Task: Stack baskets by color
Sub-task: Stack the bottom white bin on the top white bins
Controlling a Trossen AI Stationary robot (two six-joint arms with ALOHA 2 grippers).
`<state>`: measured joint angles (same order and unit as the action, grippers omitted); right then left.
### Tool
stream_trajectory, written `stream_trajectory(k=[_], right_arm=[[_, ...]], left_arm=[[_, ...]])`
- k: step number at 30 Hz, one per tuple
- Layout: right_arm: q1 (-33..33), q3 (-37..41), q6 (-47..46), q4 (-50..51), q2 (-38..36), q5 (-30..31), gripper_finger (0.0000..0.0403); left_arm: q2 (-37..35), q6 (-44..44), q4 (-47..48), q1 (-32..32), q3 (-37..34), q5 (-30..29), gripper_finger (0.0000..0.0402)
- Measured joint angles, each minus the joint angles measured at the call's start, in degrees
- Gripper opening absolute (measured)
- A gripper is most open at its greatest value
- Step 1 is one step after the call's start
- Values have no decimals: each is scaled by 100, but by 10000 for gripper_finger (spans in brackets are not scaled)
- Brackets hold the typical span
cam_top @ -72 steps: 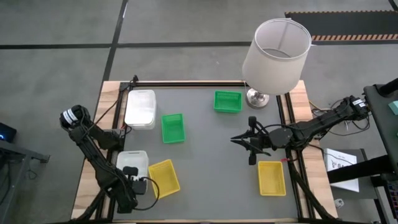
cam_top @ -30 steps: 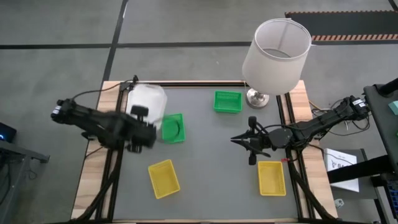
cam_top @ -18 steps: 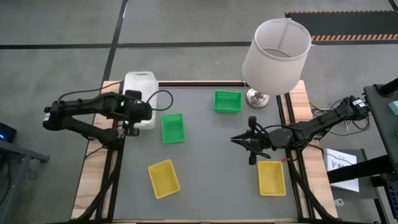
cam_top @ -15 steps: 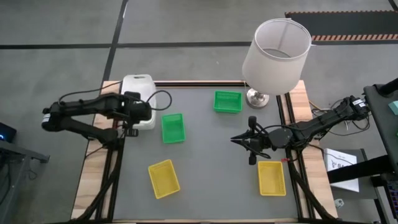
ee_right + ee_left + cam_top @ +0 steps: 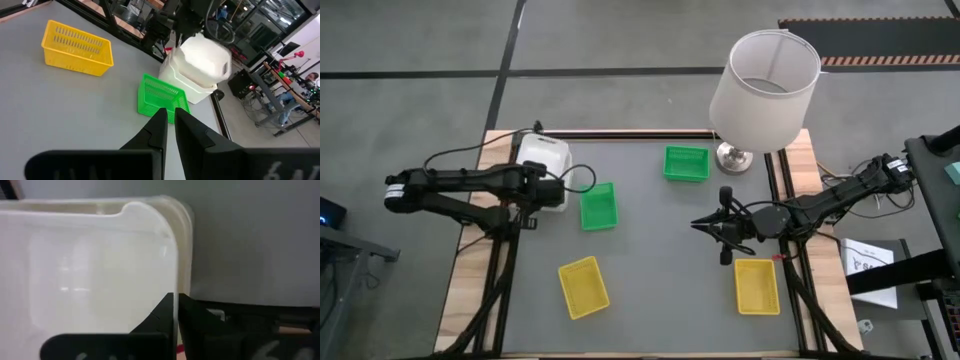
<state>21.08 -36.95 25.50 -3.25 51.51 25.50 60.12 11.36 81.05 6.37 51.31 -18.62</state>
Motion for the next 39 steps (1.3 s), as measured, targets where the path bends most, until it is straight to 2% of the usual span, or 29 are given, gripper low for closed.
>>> stream_trajectory(k=[14,23,35,39], right_arm=[[0,0,0,0,-1,4,27],[0,0,-1,0,-1,4,27],[0,0,-36,0,-1,4,27],[0,0,-38,1,-1,4,27]], left_arm=[[-30,145,-408,0,-1,89,0],[-241,127,-645,0,-48,404,0],[-321,119,-898,0,-111,305,0],[-329,115,-913,0,-111,274,12]])
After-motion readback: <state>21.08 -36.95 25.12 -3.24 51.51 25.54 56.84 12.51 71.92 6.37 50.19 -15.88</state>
